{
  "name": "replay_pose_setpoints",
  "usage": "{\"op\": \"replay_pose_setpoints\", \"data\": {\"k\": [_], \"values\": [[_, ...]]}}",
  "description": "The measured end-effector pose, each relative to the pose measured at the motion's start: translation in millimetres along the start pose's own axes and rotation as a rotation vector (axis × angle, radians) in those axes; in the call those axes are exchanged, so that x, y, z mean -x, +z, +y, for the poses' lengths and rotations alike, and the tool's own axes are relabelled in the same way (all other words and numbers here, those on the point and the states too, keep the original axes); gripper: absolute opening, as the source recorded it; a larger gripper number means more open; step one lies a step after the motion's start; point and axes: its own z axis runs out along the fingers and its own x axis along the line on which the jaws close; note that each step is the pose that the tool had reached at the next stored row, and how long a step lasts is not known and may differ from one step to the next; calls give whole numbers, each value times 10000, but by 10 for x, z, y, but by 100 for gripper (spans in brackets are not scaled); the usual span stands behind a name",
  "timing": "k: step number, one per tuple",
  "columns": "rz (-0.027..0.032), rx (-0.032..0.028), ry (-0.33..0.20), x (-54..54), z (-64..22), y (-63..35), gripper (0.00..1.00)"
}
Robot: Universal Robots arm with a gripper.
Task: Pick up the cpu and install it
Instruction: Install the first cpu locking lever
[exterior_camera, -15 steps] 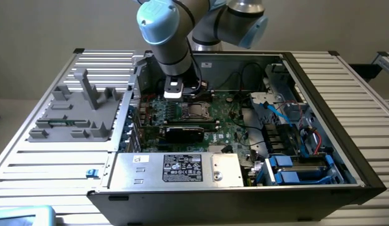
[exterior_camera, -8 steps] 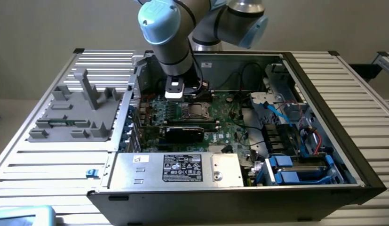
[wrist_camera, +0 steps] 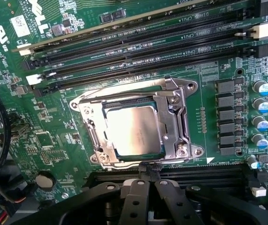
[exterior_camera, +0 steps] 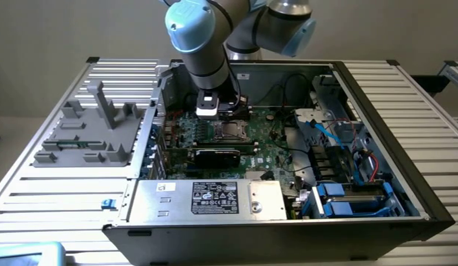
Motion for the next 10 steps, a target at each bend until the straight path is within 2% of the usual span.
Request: {"op": "replay_pose_setpoints", "data": {"k": [10], "values": [[2, -2, -1, -57, -10, 14, 11]]}}
